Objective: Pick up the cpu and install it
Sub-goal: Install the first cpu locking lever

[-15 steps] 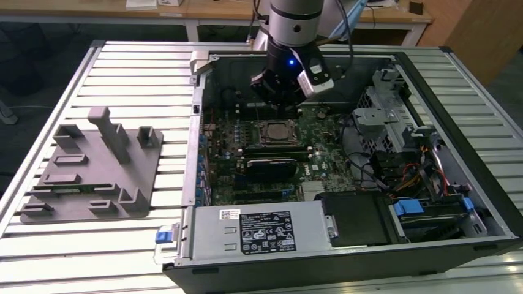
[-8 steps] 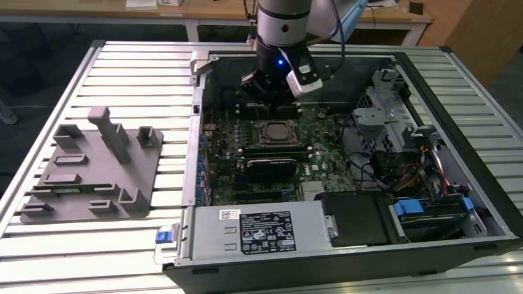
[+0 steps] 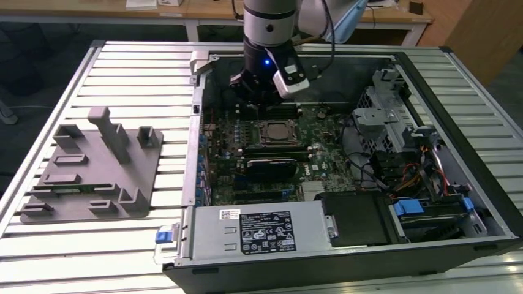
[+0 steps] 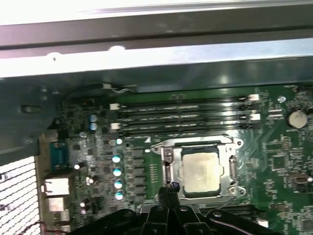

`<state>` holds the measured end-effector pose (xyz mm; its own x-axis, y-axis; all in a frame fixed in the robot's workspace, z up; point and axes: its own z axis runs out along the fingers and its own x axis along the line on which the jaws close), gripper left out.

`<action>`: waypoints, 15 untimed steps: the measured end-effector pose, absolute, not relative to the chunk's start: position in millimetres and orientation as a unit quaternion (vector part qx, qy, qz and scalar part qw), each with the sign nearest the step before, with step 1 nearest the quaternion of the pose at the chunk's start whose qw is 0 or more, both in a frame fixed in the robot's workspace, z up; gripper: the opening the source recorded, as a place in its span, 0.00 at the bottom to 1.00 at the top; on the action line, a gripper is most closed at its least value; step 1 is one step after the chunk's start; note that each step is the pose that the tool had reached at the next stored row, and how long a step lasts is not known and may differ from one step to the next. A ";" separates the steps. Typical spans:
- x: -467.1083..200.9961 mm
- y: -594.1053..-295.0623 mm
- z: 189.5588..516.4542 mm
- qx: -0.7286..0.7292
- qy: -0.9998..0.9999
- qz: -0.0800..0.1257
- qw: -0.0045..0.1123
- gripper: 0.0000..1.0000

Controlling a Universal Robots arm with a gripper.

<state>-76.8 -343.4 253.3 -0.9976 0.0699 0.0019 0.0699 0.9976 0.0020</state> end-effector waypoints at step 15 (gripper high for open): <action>-96.2 -343.4 253.1 -0.035 -0.999 -0.038 0.002 0.11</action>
<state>-96.2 -343.4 253.1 -0.9975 0.0701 0.0071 0.0704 0.9946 0.0766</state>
